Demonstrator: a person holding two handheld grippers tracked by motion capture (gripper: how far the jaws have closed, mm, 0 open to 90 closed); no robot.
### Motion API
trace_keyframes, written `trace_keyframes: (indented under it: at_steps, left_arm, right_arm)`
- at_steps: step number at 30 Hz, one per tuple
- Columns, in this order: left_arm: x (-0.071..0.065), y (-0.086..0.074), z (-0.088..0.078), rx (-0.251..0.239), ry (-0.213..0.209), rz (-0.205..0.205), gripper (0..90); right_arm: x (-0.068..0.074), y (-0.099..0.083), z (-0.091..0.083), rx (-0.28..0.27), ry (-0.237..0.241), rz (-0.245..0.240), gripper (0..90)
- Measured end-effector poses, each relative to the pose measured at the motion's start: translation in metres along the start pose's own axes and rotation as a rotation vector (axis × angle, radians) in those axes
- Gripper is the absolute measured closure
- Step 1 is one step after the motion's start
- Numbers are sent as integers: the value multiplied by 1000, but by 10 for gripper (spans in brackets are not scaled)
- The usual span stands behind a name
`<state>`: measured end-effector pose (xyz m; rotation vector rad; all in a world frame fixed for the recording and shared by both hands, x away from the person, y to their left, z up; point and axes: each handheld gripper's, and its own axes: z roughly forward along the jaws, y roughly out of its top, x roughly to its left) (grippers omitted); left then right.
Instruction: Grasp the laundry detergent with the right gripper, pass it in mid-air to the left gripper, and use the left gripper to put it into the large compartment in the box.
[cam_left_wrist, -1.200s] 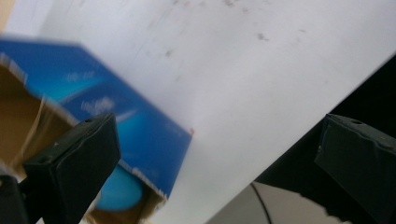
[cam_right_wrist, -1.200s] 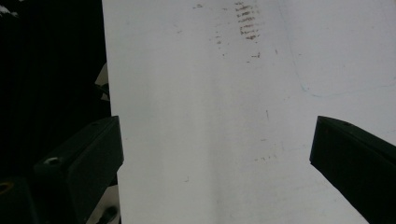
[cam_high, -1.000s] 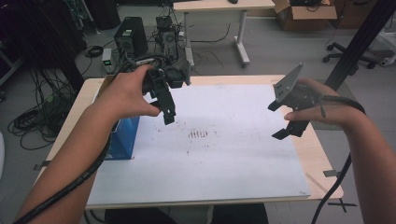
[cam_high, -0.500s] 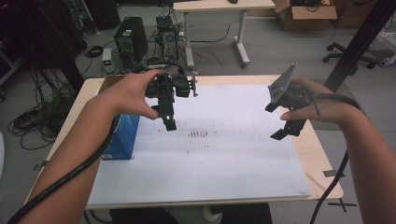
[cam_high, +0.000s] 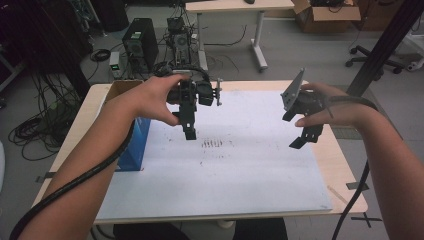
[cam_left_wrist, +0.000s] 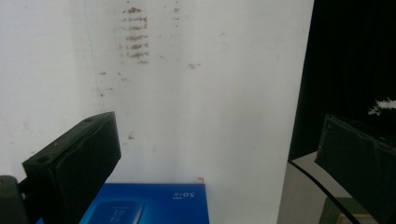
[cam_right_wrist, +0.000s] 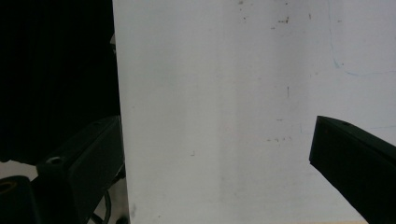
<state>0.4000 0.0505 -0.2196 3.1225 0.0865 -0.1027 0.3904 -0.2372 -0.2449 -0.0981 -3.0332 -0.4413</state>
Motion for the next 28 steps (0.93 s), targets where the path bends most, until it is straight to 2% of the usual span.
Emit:
trace_keyframes:
  at_steps: [4, 9, 28]
  left_arm:
    - [0, -4, 1, 4, 2, -1, 2]
    - [1, -8, 0, -1, 3, -1, 1]
    - [-4, -10, -1, -14, 17, 1, 2]
  right_arm:
    - [-3, 3, 0, 33, 7, 3, 32]
    - [-5, 7, 0, 45, 11, 1, 32]
    - [0, 14, 2, 50, 17, 2, 33]
